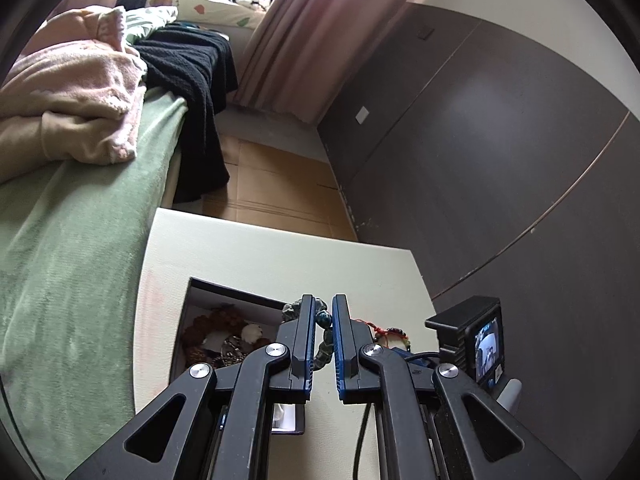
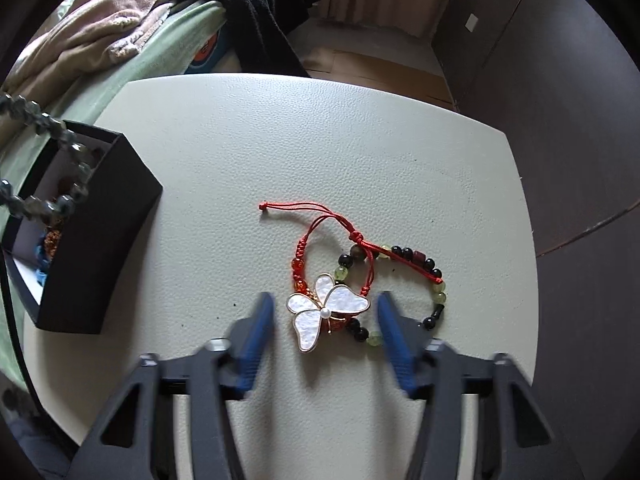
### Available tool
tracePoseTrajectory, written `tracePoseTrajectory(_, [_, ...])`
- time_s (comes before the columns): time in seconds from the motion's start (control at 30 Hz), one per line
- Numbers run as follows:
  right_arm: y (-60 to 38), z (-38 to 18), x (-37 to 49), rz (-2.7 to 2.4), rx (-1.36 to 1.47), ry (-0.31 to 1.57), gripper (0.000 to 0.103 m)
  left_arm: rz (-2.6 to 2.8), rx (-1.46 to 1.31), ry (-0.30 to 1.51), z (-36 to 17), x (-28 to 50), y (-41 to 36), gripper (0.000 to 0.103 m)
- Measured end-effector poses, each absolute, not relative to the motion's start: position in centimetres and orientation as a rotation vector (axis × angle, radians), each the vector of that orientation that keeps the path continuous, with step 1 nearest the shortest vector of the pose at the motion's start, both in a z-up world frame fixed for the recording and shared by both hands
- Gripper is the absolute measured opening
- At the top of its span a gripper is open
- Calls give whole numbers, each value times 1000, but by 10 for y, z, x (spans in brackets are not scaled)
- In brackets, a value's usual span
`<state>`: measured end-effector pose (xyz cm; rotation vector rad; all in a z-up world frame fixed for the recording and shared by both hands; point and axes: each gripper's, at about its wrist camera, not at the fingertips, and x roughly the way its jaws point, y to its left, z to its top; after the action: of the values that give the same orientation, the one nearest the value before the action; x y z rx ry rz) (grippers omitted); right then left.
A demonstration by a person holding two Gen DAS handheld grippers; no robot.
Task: Organize jewelry
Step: 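Drop the grey bracelet into the box with the left gripper while the right gripper grasps the white butterfly pendant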
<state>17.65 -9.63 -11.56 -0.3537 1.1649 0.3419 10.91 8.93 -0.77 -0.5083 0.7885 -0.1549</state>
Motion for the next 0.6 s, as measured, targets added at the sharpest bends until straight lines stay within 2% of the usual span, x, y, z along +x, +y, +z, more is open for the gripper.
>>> tracePoseTrajectory(0.33, [-105,-79,169,392,-216,1097,43,-110,-529,761,-4,101,111,8])
tracePoseTrajectory(0.4, [-102,-71,166,425,-173,1082,43,-94,-530,787,-6,103,113,15])
tracePoseTrajectory(0.43, [-100,-66,164,443,-151,1073,43,-87,-530,805,-7,104,113,30])
tracePoseTrajectory(0.47, [-97,-63,162,461,-128,1064,43,-78,-532,816,-8,104,115,50])
tracePoseTrajectory(0.53, [-94,-55,159,507,-69,1047,43,-53,-544,786,-7,99,121,67])
tracePoseTrajectory(0.6, [-92,-48,157,553,-6,1029,43,-29,-550,759,-3,95,127,72])
